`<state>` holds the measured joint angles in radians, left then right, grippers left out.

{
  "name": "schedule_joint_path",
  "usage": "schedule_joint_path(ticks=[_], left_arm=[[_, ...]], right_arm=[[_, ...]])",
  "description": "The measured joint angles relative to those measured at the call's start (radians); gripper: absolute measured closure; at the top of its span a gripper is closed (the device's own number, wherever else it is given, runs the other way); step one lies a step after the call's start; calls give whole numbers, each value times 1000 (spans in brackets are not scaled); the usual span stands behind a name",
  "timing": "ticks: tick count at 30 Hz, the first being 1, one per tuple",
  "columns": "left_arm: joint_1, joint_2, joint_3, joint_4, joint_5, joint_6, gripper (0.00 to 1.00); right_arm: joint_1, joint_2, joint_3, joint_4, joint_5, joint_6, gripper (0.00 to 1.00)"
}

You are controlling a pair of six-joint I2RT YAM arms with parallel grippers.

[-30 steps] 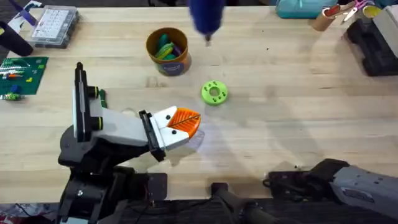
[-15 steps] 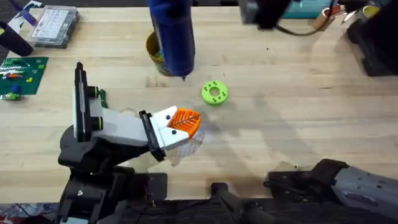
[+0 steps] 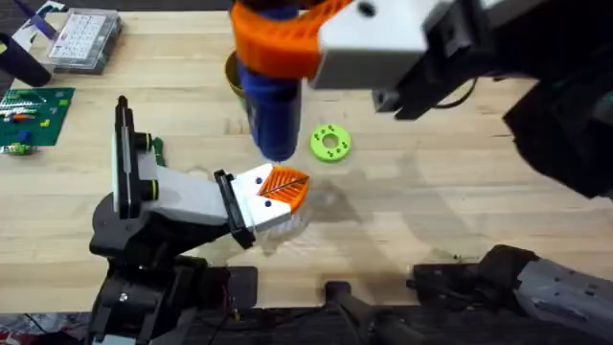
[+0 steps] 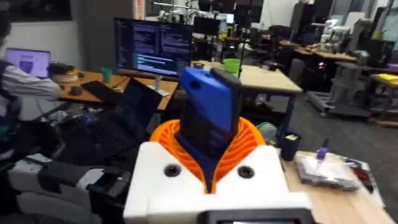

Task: Pick up the gripper from the table and insert it into the empty holder that is missing its gripper. Then pick up a screw, insert it into the mounting hole, and use the screwdriver to tighten it. Finally, clean up the table by picking up the vegetable and placing it into the bucket.

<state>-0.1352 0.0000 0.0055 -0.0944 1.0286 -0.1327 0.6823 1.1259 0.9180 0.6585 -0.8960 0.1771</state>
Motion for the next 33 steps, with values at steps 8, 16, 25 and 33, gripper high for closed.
schedule_joint_path(ticks=[8,16,25,33], left_arm=[[0,0,0,0,0,0,994],[0,0,0,0,0,0,994],[0,0,0,0,0,0,994],[0,0,0,0,0,0,994]], right_arm=[[45,81,-2,59,1,-1,975],[47,134,-2,68,9,-6,975],[57,162,-2,96,12,-23,975],[63,187,-3,96,18,-25,975]])
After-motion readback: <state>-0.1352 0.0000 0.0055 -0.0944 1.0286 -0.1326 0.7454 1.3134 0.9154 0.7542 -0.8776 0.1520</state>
